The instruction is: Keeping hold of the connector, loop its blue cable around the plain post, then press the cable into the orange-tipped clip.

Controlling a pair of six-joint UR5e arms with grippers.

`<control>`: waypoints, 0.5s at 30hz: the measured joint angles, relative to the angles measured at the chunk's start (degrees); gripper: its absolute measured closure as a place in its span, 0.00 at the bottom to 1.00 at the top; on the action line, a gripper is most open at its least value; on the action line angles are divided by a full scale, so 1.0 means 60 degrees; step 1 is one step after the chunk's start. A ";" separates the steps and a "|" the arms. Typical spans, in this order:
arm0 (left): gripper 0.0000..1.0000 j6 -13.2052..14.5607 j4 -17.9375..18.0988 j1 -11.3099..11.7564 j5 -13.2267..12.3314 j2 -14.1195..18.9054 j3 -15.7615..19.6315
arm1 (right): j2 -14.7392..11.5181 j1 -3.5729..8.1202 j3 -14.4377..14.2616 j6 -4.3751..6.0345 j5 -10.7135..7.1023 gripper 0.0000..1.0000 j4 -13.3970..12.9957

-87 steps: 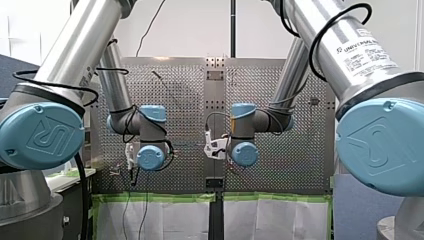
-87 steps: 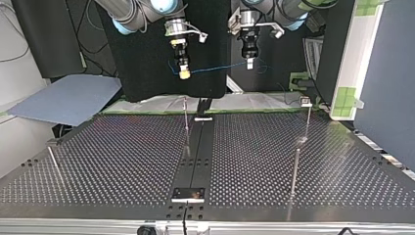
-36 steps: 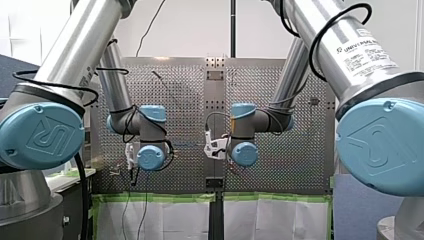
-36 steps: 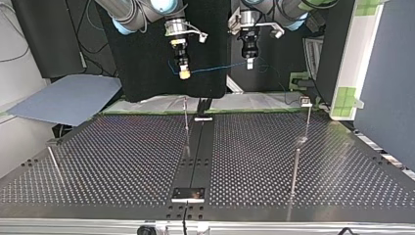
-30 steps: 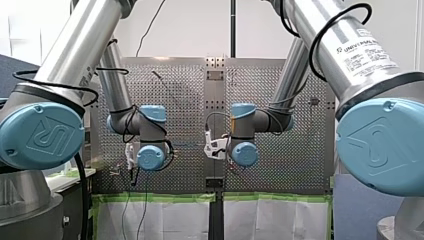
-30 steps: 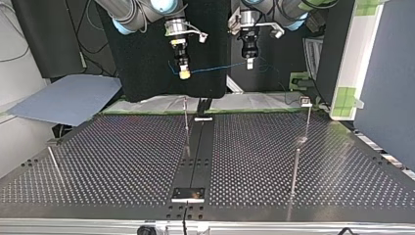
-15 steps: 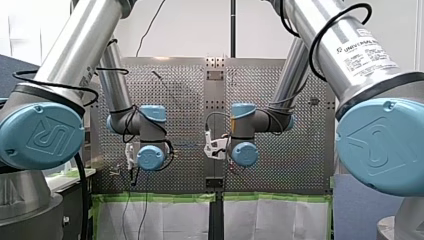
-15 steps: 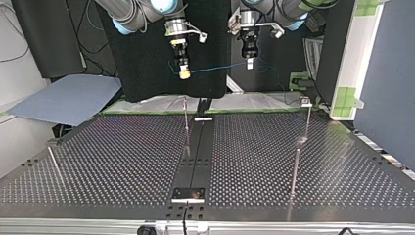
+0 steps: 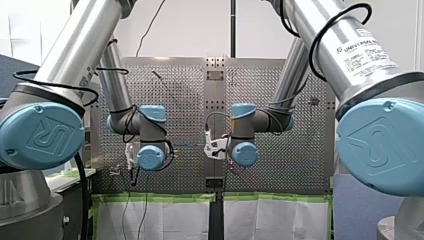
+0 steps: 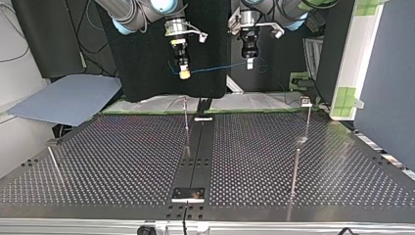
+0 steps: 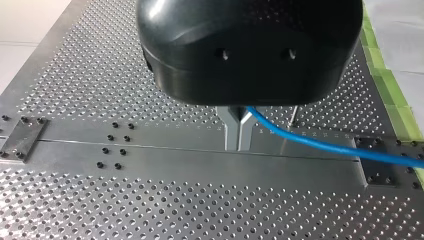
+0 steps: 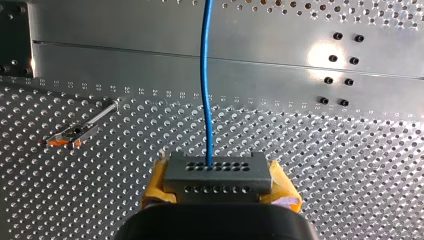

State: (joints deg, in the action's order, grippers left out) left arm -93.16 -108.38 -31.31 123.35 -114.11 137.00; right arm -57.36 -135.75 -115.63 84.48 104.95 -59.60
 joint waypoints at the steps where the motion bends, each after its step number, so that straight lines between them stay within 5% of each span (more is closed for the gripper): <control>1: 0.99 0.0000 0.0000 0.0000 0.0000 0.0002 0.0000 | 0.0000 0.0000 0.0000 0.0000 -0.0001 1.00 0.0000; 15: 0.99 0.0000 0.0000 0.0000 0.0000 0.0013 0.0000 | 0.0688 0.0015 0.0070 -0.0014 0.0028 1.00 0.0158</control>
State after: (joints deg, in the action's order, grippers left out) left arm -93.16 -108.38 -31.31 123.35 -114.02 137.00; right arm -53.23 -135.66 -115.21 84.39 105.12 -58.65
